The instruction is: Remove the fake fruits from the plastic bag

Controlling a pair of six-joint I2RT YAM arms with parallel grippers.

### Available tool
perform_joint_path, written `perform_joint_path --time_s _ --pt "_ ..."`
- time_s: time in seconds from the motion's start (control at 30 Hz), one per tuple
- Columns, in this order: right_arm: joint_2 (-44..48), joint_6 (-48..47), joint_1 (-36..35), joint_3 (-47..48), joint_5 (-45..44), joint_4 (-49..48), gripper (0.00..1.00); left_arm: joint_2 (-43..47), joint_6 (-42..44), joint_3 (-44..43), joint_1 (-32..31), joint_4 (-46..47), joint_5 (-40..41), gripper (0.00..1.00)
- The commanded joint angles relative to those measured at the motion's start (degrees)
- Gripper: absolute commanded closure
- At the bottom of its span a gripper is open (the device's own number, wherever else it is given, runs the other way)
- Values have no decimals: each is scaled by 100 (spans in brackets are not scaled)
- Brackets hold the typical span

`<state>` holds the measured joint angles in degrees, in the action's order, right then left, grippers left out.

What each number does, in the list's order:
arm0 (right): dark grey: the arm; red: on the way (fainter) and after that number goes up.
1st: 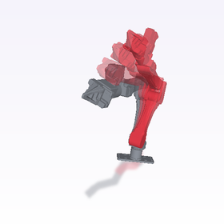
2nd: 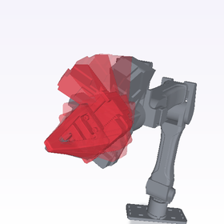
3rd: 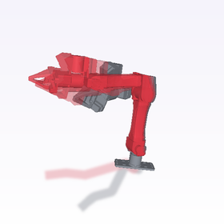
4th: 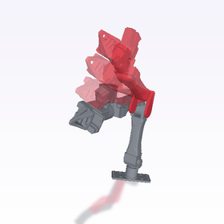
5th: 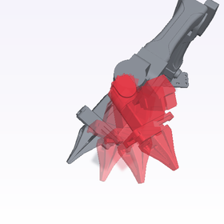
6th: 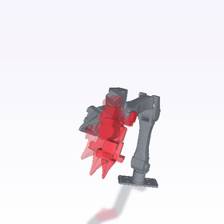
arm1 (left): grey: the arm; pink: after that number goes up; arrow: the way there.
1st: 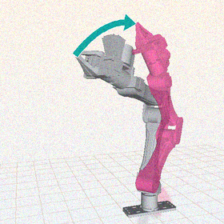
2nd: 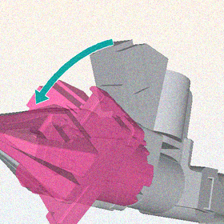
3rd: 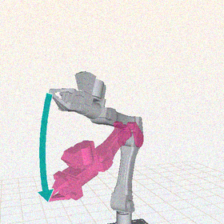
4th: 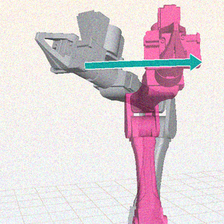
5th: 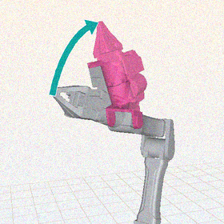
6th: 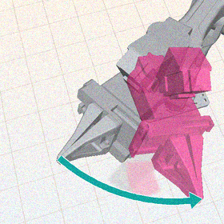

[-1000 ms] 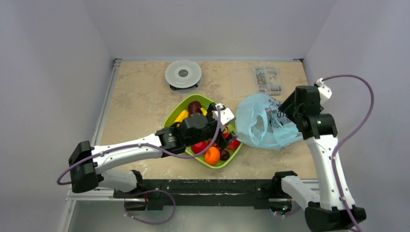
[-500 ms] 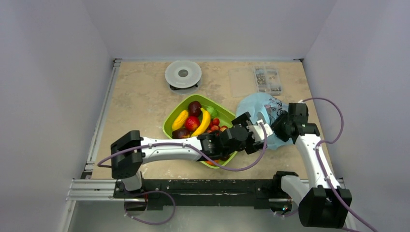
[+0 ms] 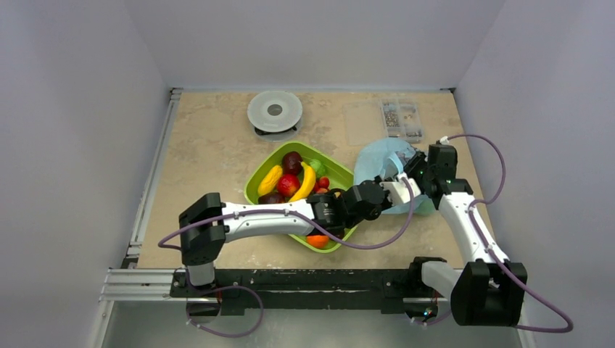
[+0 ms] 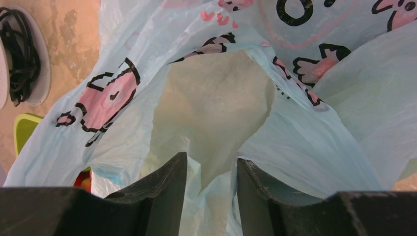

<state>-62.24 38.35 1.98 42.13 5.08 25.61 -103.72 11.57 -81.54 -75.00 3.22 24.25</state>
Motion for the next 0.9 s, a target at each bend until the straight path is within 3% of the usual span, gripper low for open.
perform_joint_path --time_s 0.0,0.1,0.3,0.4,0.5,0.73,0.87 --pt "-46 39 -41 390 -191 -309 60 274 -80 -75 65 79 -80 100" --pt "-58 -68 -65 665 -360 77 60 414 -129 -42 94 41 -197 100" --pt "201 -218 -66 1045 -1021 1765 61 696 -686 -106 329 -302 -989 100" --pt "456 -522 -58 1101 -668 1838 57 913 -960 -12 372 -666 -1454 66" --pt "603 -603 -63 1217 -414 2020 57 1178 -1048 347 372 -536 -1742 41" --pt "341 -761 -69 1361 -95 2083 58 978 -866 515 372 -429 -1876 30" --pt "419 -900 -67 1733 -435 2434 57 670 -724 413 384 -142 -1557 9"
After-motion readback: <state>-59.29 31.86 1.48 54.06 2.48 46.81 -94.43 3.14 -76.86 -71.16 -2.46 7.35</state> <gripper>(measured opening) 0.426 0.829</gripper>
